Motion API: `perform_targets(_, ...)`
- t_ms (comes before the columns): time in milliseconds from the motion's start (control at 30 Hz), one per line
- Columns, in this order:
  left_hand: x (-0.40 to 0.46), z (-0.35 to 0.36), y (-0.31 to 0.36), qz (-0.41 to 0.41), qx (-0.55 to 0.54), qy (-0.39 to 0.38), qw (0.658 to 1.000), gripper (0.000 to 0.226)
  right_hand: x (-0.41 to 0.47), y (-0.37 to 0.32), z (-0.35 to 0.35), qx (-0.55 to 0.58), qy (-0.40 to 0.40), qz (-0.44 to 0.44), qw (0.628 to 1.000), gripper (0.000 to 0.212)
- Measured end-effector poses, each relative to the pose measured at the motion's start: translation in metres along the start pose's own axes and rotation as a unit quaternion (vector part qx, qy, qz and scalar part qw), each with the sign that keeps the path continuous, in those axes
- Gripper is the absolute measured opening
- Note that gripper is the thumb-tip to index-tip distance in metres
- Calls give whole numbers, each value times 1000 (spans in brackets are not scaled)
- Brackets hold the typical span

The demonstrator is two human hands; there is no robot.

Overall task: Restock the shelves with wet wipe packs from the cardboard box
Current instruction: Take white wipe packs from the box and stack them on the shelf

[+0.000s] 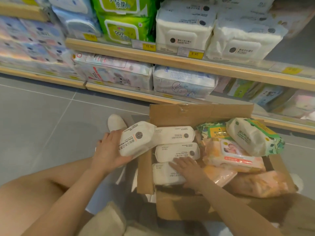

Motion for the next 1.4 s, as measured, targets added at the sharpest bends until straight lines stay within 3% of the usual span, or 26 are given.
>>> perform_targets(167,9,1,-3,-15,0,-21,1000,92,8,-4,-2,2,22,0,1000,80)
perform_targets(533,23,-35,14,48,33,20,998,79,-15,-21,-61,-18,23,-21,999,78)
perform_targets(633,29,-57,22,33,42,22,998,78,-32,-25,-84,-32,38,-32,998,80)
perform_targets(1167,94,-175,47,43,36,195,979,85,-116,32,-315,-132,295,40,946,81)
perform_targets(1400,158,-202,61,37,7,248,968,83,-91,42,-425,-121,397,46,909,80)
Point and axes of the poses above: each hand's wrist, its own x-axis towards the middle knuckle, its own z-axis out of the palm, y = z × x, the point moved 2 cm from there along x, towards the middle knuckle, and after that the axes turned 8 degrees about x, right-handed, at the moved point
